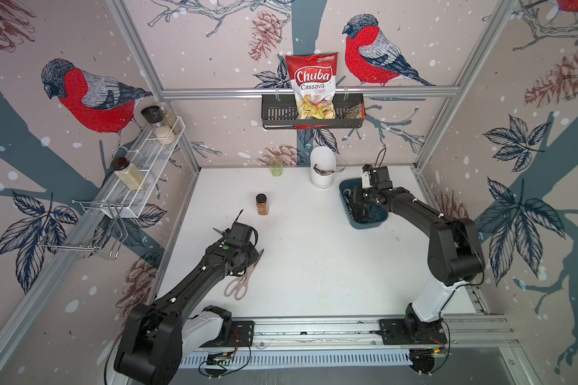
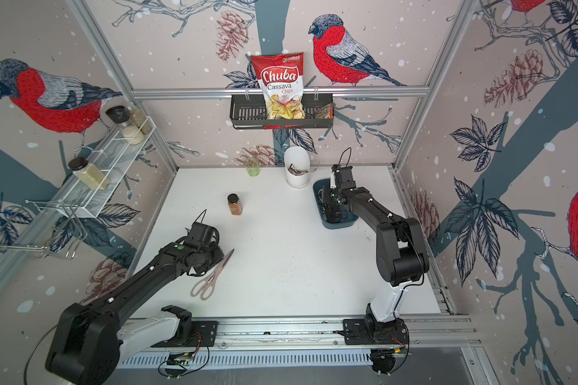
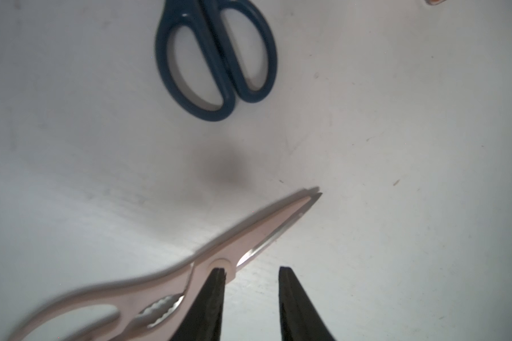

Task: Put the scissors into the storage box
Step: Place the scissors in the storage box, then move the scissors to the center of the board.

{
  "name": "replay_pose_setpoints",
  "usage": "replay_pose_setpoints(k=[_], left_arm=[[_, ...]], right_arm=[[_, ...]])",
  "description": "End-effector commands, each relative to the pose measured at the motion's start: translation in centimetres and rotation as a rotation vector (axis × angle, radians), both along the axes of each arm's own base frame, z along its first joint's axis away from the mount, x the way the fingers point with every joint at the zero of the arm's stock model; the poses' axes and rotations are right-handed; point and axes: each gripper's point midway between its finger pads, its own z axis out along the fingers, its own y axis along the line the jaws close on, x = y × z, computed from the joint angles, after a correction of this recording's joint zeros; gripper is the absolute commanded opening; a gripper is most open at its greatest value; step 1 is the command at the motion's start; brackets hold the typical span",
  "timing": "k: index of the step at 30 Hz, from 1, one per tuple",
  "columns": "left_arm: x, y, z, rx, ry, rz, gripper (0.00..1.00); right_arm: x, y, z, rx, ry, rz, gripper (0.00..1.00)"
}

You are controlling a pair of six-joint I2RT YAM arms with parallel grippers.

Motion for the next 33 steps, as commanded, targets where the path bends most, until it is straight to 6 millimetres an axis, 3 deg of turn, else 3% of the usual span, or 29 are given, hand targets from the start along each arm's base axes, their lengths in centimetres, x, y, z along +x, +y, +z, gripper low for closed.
replay_pose_setpoints(k=[1,6,16,20,26,33], left_arm=[[-3.3,2.6,-1.0,0.084,0.093,0.094,0.35],[-6.0,3.0,-1.7,0.043,0.144,0.185,0.34],[-9.6,2.4,-3.3,-0.015,0.271,0.212,0.32],[-9.9,1.7,-3.9,-0.045,0.294,0.201,0.31],[-10.0,-1.5,-5.2,-0.113,0.323,0.157,0.31],[-6.6,-5.7,-4.8,-0.187,0.264,0.102,0.31]], right_arm=[[-1.4,0.9,0.3,0.008,-0.005,0.006,0.44],[-3.0,2.6,0.9,0.071,-0.015,0.051,0.45],[-3.2,2.0,1.2,0.042,-0.033,0.055,0.45],[-3.2,1.9,0.6,0.035,-0.023,0.057,0.46],[-3.2,1.6,0.1,0.029,-0.014,0.05,0.46],[-3.2,1.6,-0.3,0.028,0.0,0.048,0.46]])
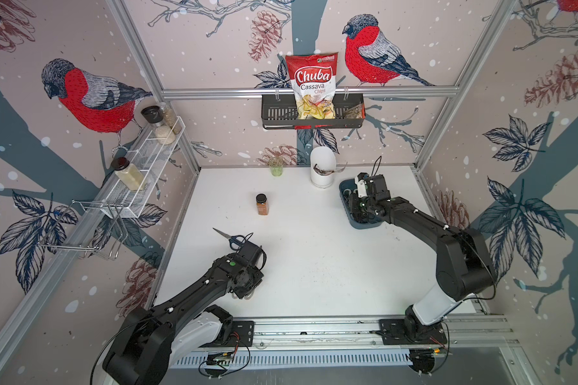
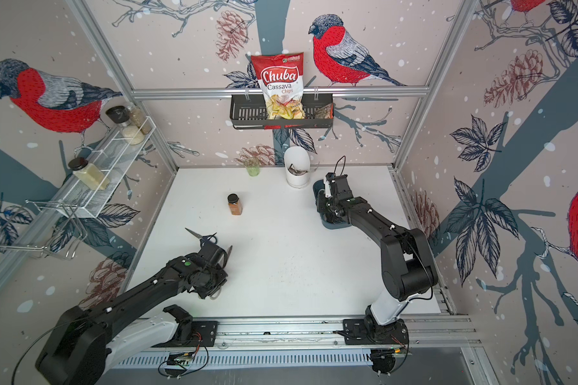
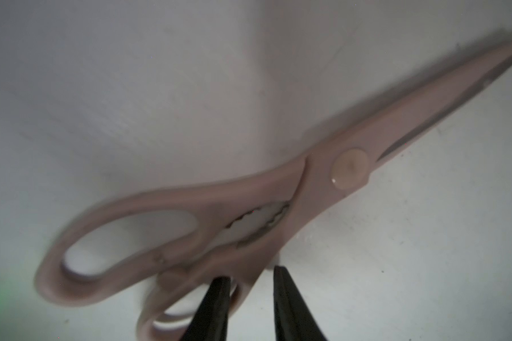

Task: Put the scissors into the storage box
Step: Move the scissors to the center of the board.

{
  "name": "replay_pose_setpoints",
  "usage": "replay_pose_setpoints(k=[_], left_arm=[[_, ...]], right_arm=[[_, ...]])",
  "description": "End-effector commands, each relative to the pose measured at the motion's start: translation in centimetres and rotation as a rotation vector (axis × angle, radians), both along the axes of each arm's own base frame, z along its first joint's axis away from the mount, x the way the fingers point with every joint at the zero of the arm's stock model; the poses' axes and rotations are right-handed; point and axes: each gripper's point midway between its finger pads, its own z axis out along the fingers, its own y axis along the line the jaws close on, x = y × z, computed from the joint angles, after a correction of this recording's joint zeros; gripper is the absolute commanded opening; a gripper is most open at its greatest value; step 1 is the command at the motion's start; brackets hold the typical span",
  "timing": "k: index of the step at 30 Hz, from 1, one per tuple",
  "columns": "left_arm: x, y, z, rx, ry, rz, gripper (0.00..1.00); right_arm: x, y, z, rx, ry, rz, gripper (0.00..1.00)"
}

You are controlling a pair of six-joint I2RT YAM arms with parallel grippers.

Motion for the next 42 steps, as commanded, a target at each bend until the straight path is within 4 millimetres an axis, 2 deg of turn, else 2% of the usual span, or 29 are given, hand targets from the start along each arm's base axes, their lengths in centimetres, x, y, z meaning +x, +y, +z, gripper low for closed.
replay_pose_setpoints(k=[1,7,14,19,22,27,29,32,40,42], left_arm=[[1.1,-2.9,-0.1,-0.094,0.0,-0.004,0.31],[4.1,-6.5,0.8,-0.118,-0.051,-0.079,0.31],[8.2,-9.5,1.9,-0.133,-0.127,-0.132,0.31],[10.0,-11.0,2.9,-0.128,-0.151,-0.193,0.32],[10.9,-11.5,4.3,-0.132,-0.193,-0.21,0.34],[12.6,-12.0,7.1,-0.136,-0.28,-0.234,0.37],[13.2,-11.6,7.8,-0.125,-0.303,-0.232,0.38],[14.1,-9.6,8.5,-0.097,-0.339,-0.196,0.38],[16.6,-1.3,9.4,-0.022,-0.458,-0.021,0.39],[17.0,0.1,9.4,-0.028,-0.486,0.023,0.39]], right_arm=[[0.3,0.1,0.2,0.0,-0.013,0.004,0.46],[0.2,-0.1,0.5,-0.011,-0.018,0.004,0.46],[0.2,0.0,0.6,-0.012,-0.017,0.01,0.46],[0.0,0.2,0.7,-0.01,-0.015,0.022,0.46],[-0.4,1.2,0.8,0.005,-0.009,0.061,0.46],[-1.5,4.2,1.0,0.001,-0.01,0.147,0.46],[-2.2,5.8,1.0,-0.005,-0.008,0.189,0.46],[-3.8,8.4,0.7,-0.022,-0.004,0.262,0.46],[-9.4,15.0,-1.7,-0.122,0.027,0.456,0.46],[-10.8,16.4,-2.5,-0.142,0.036,0.503,0.47]])
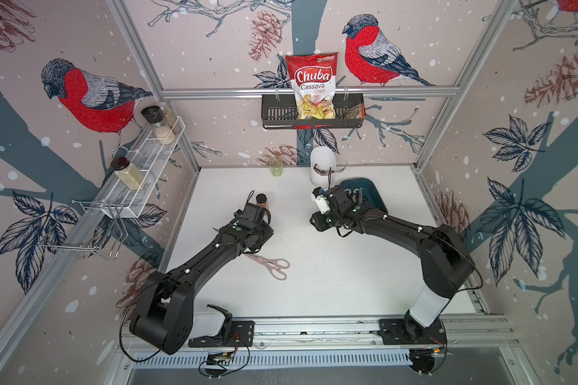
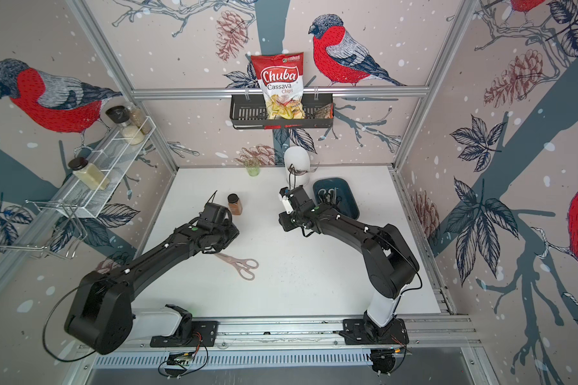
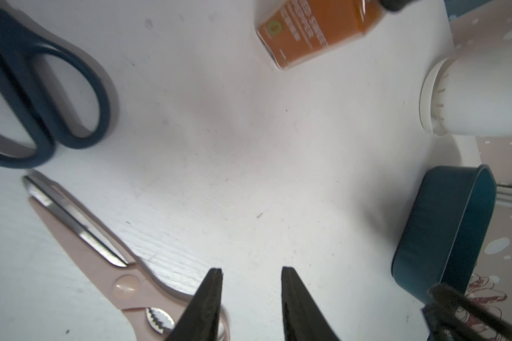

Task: Put the scissors into the storage box
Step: Move the scissors to the center of the board, then pick up the scissors from the center of the board.

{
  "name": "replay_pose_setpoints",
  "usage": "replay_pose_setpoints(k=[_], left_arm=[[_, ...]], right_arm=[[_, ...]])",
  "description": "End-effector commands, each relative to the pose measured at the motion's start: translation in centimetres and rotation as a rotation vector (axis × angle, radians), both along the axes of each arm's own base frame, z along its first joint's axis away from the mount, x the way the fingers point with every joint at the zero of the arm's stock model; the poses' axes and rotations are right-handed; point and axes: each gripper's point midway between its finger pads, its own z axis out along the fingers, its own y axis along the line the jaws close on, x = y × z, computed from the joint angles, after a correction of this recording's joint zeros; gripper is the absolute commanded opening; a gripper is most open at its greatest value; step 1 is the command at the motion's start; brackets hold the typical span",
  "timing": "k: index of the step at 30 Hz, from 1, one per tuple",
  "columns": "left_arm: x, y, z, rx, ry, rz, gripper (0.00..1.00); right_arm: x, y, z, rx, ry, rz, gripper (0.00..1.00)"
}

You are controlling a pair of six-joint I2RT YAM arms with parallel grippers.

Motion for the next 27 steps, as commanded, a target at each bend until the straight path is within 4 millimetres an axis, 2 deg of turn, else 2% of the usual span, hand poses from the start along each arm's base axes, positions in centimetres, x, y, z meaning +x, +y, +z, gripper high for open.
replay_pose_setpoints(k=[1,7,11,15,20,27], left_arm=[[1.2,2.3,0.5,0.011,-0.081,0.052,0.39],[1.6,5.9,-0.2,-0.009,-0.116,0.131,0.4],[1.5,7.6,-0.2,-0.01,-0.115,0.143,0.4],[1.1,9.1,-0.3,-0.022,-0.127,0.16,0.4],[0.3,10.6,-1.5,-0.061,-0.108,0.189,0.4],[-0.6,11.1,-2.4,-0.103,-0.096,0.206,0.4]], right_arm=[[-1.9,1.5,-1.1,-0.062,-0.004,0.068,0.47],[-6.6,5.4,-3.5,-0.132,0.018,0.221,0.48],[-8.6,7.0,-4.9,-0.195,0.003,0.29,0.48],[-9.7,7.9,-6.4,-0.264,0.004,0.339,0.48],[-10.5,8.5,-7.7,-0.342,-0.016,0.379,0.48],[-10.5,8.5,-9.4,-0.422,-0.022,0.391,0.45]])
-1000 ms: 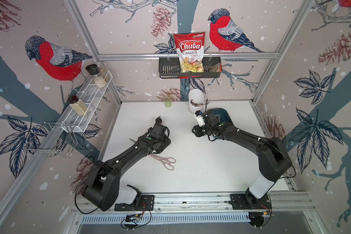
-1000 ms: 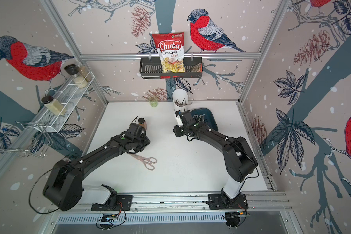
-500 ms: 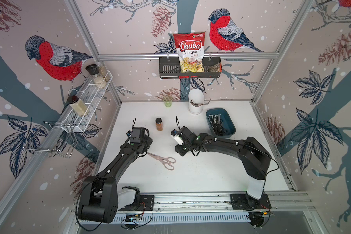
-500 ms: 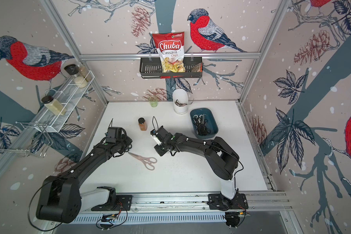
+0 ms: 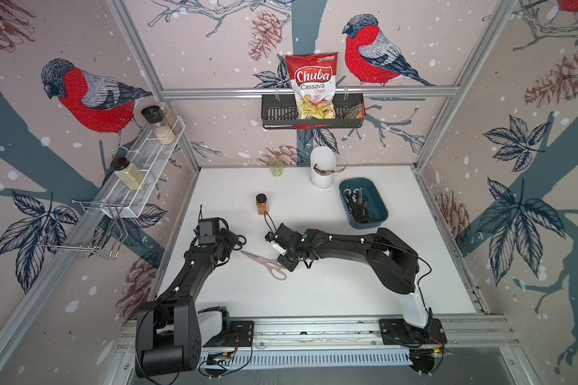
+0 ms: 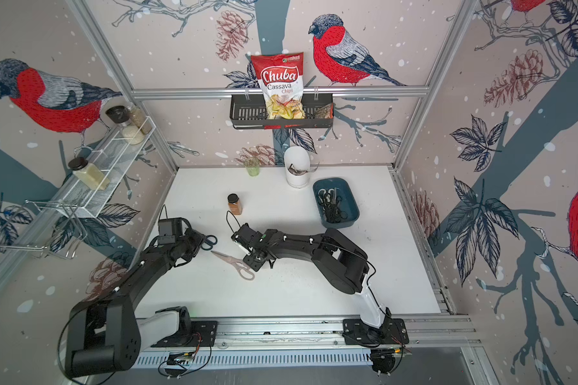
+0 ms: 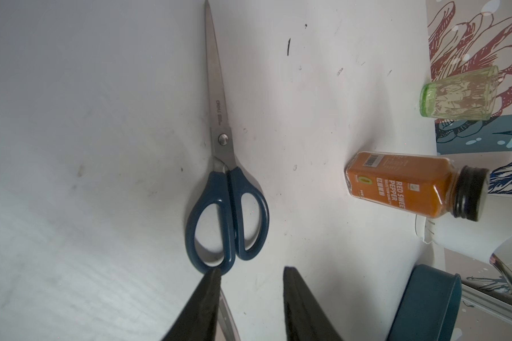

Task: Put the scissors into the storage box
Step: Pick up the scissors from the center of the board.

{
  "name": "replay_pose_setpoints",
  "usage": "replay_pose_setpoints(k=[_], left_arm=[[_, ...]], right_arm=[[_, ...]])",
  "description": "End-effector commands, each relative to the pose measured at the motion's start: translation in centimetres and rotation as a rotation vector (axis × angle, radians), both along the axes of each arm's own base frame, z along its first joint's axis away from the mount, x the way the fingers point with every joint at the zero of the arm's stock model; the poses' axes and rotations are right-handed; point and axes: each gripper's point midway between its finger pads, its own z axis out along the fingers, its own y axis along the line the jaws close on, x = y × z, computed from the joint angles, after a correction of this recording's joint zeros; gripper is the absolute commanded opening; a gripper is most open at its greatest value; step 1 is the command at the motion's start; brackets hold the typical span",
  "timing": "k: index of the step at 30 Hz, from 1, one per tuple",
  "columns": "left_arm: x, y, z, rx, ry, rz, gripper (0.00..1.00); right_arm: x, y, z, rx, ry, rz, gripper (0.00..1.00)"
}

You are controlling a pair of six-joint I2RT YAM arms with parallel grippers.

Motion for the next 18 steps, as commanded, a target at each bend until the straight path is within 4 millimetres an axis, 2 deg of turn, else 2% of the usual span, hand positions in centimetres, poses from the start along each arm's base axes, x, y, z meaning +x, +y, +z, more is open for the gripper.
replay_pose_setpoints(k=[1,6,12,18], left_arm=[[0.4,-0.3,0.5,-0.013,-0.04,-0.028,0.4],[0.4,-0.3,0.7,-0.015,-0.047,-0.028,0.4],[0.5,-0.2,0.8,-0.017,-0.051,-0.024,0.4],[0.3,-0.2,0.8,-0.016,-0.05,-0.023,0.4]], right_arm=[[0.3,-0.8,-0.6,-0.068,-0.027,0.011,0.45],[0.3,-1.4,-1.6,-0.131,-0.039,0.034,0.39],[0.8,-2.9,-2.8,-0.233,-0.079,0.059,0.25],[0.9,-3.2,-2.6,-0.238,-0.102,0.075,0.12]])
